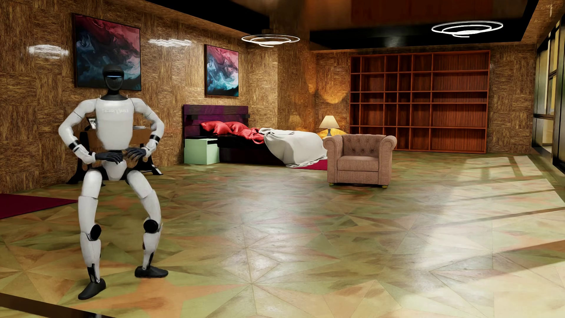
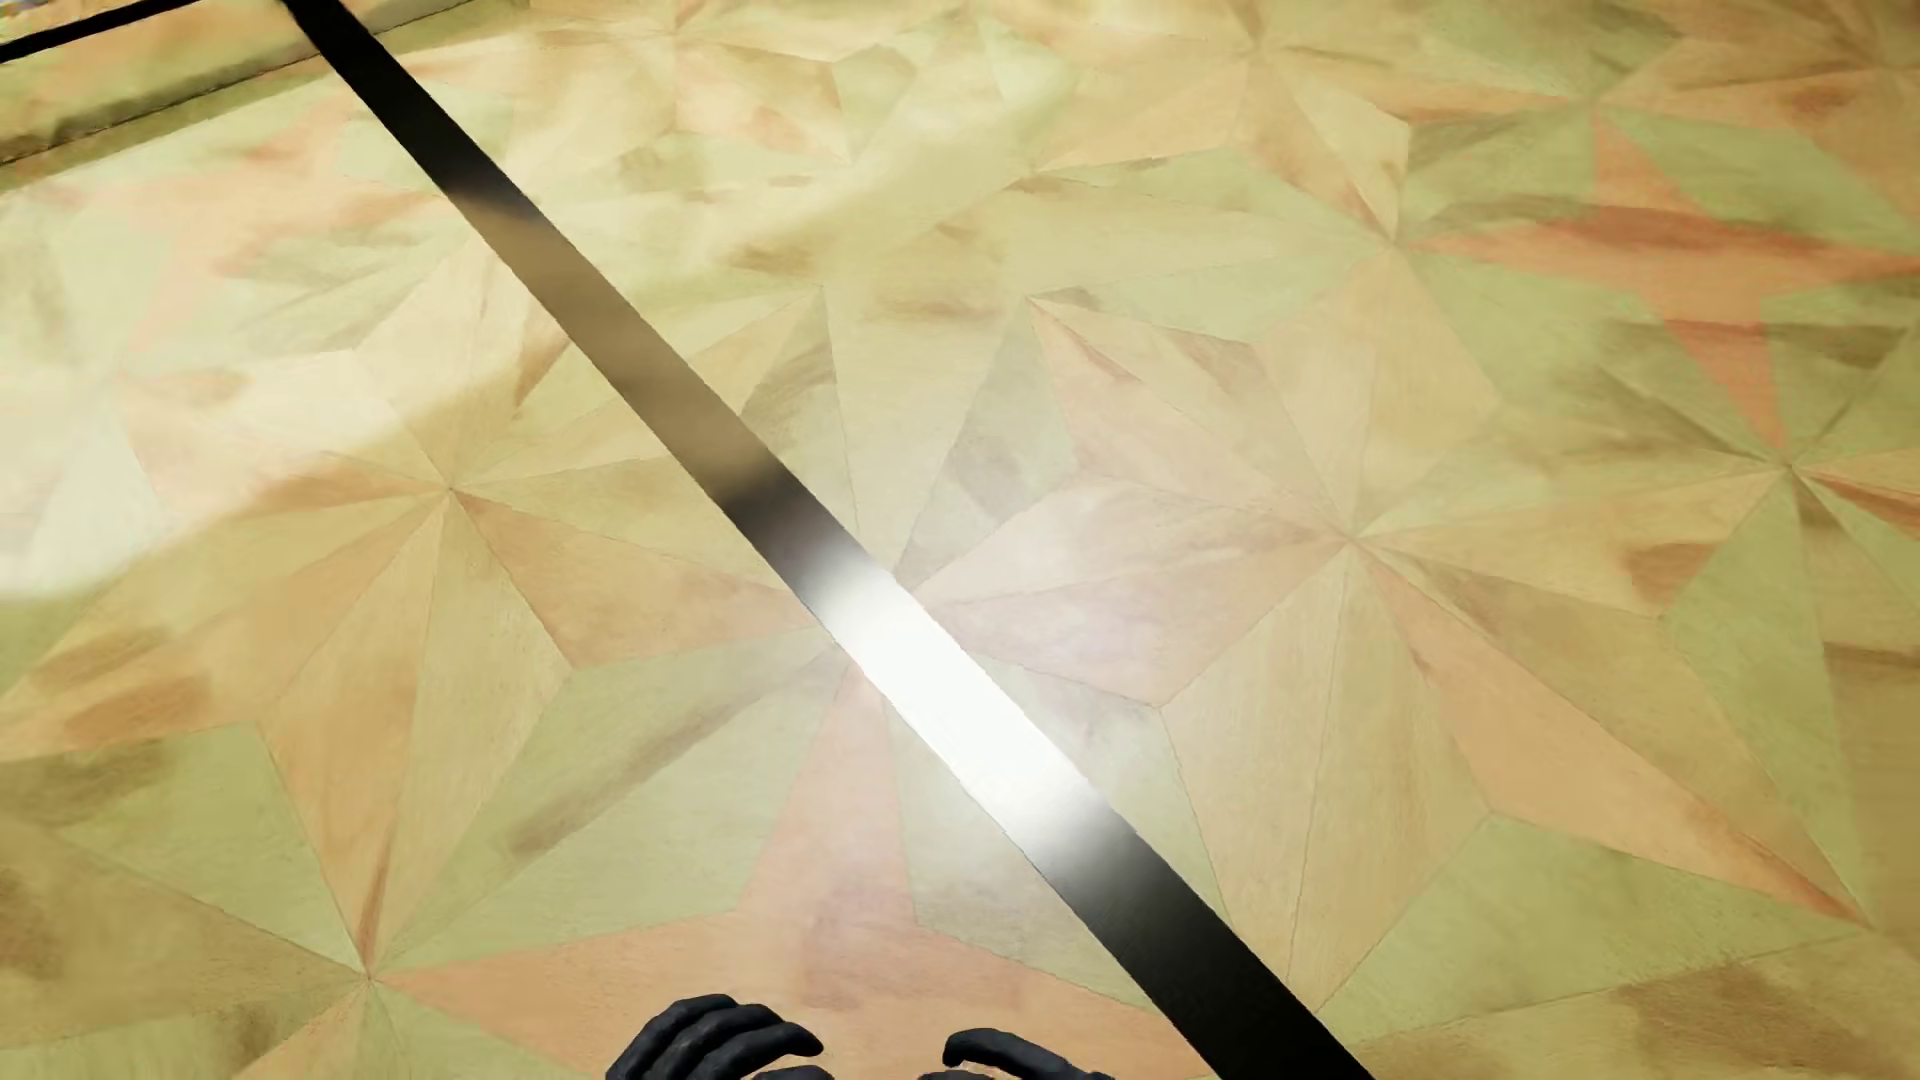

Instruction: Head to the armchair

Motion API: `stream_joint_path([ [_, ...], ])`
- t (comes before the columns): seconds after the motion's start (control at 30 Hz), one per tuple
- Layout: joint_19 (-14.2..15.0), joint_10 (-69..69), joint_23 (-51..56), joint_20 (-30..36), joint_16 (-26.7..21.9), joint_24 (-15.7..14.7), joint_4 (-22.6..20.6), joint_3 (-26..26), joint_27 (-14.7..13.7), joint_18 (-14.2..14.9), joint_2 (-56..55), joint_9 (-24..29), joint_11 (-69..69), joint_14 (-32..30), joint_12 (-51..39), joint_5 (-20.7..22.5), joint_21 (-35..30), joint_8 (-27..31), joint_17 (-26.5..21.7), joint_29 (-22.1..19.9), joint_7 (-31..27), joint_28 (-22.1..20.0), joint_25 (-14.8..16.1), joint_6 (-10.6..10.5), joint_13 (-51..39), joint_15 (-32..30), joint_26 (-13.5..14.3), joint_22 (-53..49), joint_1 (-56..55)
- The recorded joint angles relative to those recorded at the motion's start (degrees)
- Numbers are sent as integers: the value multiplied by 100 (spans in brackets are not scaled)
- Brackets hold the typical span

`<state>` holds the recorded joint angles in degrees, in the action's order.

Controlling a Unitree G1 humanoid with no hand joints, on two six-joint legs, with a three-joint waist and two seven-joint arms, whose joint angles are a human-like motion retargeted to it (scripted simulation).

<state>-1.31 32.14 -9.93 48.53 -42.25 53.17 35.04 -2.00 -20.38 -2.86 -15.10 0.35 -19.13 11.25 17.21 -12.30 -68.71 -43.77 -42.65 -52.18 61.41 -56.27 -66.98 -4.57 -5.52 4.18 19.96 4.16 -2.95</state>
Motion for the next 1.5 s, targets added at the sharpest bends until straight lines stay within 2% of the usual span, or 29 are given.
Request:
stream_joint_path([
  [0.03, 35, -294, 36, 90, 12, -158, -91, -5, -24, 748, 144, -40, 55, -213, -53, -74, 80, -277, 8, 43, 103, -125, -45, -18, -32, -86, 7, 70, 110],
  [0.07, 89, -541, 50, 153, 71, -282, -291, 22, -57, 1035, 307, -62, 137, -180, -116, -189, 137, -503, 7, 43, -258, -19, -95, -15, -61, -187, -28, 90, 35],
  [0.1, 150, -737, 21, 163, 169, -339, -528, 40, -97, 1098, 458, -87, 202, -241, -169, -356, 135, -705, -2, -11, -507, -16, -137, 11, -108, -304, -73, 64, -11],
  [0.17, 302, -1109, -136, 63, 275, -231, -1117, 101, -86, 970, 645, -146, 158, -279, -179, -849, -118, -969, -26, -106, -798, -22, -79, 134, -194, -516, -148, -50, -7],
  [0.27, 515, -1526, -300, -103, 256, -93, -2076, 289, -4, 711, 850, -237, -9, -182, -201, -1740, -424, -1214, -82, -70, -1091, 84, 313, 405, -179, -781, -8, 27, 57],
  [0.33, 415, -1533, -311, -185, 338, -81, -2644, 400, 141, 506, 951, -259, -405, -16, -194, -2464, -350, -1352, -140, -101, -1411, 77, 387, 612, -95, -647, 91, -52, -34],
  [0.37, 332, -1440, -325, -158, 362, -112, -2906, 390, 190, 406, 790, -245, -741, 94, -186, -2792, -193, -921, -169, -161, -1658, 60, 296, 720, 3, -353, 121, -78, -122],
  [0.4, 334, -1353, -338, -87, 357, -149, -3142, 321, 346, 309, 402, -213, -1068, 182, -185, -2877, -145, 98, -127, -278, -1973, 44, 219, 812, 71, -1, 116, -120, -194],
  [0.47, 258, -1250, -256, 70, 300, -220, -3486, 207, 515, 142, -299, -161, -1469, 294, -245, -2234, 218, 2386, -60, -424, -2611, 1, -12, 953, 291, 458, 92, -187, -303],
  [0.5, 371, -1183, -203, 160, 273, -238, -3602, 193, 533, 76, -510, -143, -1657, 342, -275, -1814, 444, 3151, -70, -427, -2908, -9, -173, 1007, 451, 544, 64, -192, -360],
  [0.53, 434, -1136, -189, 262, 244, -242, -3711, 200, 517, 16, -654, -125, -1851, 377, -296, -1467, 630, 3583, -111, -421, -3204, -13, -320, 1056, 617, 571, 19, -183, -402],
  [0.7, 295, -1047, -116, 381, 219, -180, -4445, 207, 189, -228, -1287, 46, -2160, 419, -233, -79, 1196, 4364, -206, -114, -4854, -20, -645, 1256, 987, 610, -57, -356, -456],
  [0.8, 274, -1072, -40, 260, 281, -68, -4903, 261, 10, -333, -1585, 133, -1520, 390, -162, 681, 974, 4619, -318, -57, -5840, -19, -697, 1323, 812, 107, -82, -387, -351],
  [0.83, 308, -1095, -1, 206, 306, -27, -5033, 282, -31, -359, -1645, 157, -1181, 371, -118, 917, 795, 4664, -374, -29, -6169, -19, -655, 1333, 686, -151, -98, -380, -286],
  [0.9, 635, -1156, 22, 61, 370, 35, -5253, 321, -69, -379, -1712, 192, -389, 326, 9, 1315, 403, 4700, -412, 10, -6811, -19, -576, 1341, 402, -663, -98, -403, -128],
  [0.97, 797, -1179, 17, -75, 437, 96, -5465, 362, -59, -392, -1729, 212, 336, 302, 91, 1492, 76, 4516, -433, 20, -7414, -20, -527, 1346, 151, -796, -57, -445, 47],
  [1.0, 1030, -1168, 18, -105, 446, 129, -5569, 372, -28, -412, -1720, 220, 601, 315, 105, 1608, -77, 4673, -445, 10, -7715, -20, -492, 1335, 47, -779, -30, -451, 156],
  [1.07, 1204, -1120, -41, -130, 422, 91, -5748, 367, -13, -482, -1629, 219, 598, 333, 71, 1961, -168, 5711, -402, -2, -8304, -19, -417, 1280, 12, -698, 71, -337, 440],
  [1.1, 765, -1119, -52, -133, 399, 43, -5785, 364, 8, -529, -1516, 204, 491, 288, 74, 2127, -172, 6219, -363, 23, -8574, -19, -331, 1236, 0, -986, 77, -289, 610],
  [1.13, 533, -1091, -46, -158, 391, -26, -5798, 384, 8, -470, -1400, 180, 523, 228, 70, 2024, -123, 6143, -320, 61, -8780, -19, -306, 1186, -7, -1495, 80, -217, 758],
  [1.17, 337, -990, -18, -223, 404, -78, -5770, 394, -18, -356, -1298, 153, 474, 148, 75, 1871, -62, 5844, -258, 73, -8903, -19, -353, 1113, -29, -1649, 78, -116, 903],
  [1.23, 164, -521, 26, -430, 507, -18, -5665, 359, -126, 49, -1071, 101, 241, -279, 96, 1750, 21, 5353, -157, 12, -9000, -19, -489, 893, -60, -1231, 102, 226, 985],
  [1.27, 80, -124, 36, -487, 509, 94, -5606, 326, -150, 855, -935, 79, 159, -597, 156, 1730, -18, 5130, -150, 49, -8997, -19, -422, 776, -104, -1008, 105, 347, 904],
  [1.3, 11, 476, 55, -472, 382, 173, -5553, 255, -145, 1666, -859, 65, -3, -1011, 174, 1725, -55, 4855, -146, 121, -8722, -9, -321, 672, -118, -762, 128, 442, 696],
  [1.33, -47, 1329, 54, -400, 197, 208, -5535, 117, -145, 1704, -784, 63, -170, -1480, 161, 1669, -63, 4531, -93, 195, -7978, 14, -242, 585, -147, -515, 187, 488, 333],
  [1.37, -100, 2223, 83, -245, -5, 159, -5239, -55, -148, 1705, -710, 73, -321, -2209, 82, 1604, -29, 4168, -42, 224, -7181, 15, -220, 497, -168, -278, 245, 506, -229],
  [1.4, -140, 2939, 111, -55, -126, 39, -4821, -181, -164, 1705, -607, 78, -395, -2660, -42, 1583, 30, 3856, 5, 200, -6824, -13, -255, 394, -192, -82, 270, 489, -752],
  [1.47, -187, 3821, 76, 111, -155, -164, -3804, -284, -250, 1709, -397, 93, -526, -1743, -216, 1663, 94, 3441, 60, 91, -6448, -16, -311, 170, -249, 278, 194, 309, -1616],
  [1.5, -202, 3962, 9, 125, -171, -135, -3485, -257, -305, 1707, -275, 101, -585, -1402, -225, 1732, 62, 3361, 59, 106, -6444, -20, -228, 74, -243, 452, 134, 222, -1943],
])
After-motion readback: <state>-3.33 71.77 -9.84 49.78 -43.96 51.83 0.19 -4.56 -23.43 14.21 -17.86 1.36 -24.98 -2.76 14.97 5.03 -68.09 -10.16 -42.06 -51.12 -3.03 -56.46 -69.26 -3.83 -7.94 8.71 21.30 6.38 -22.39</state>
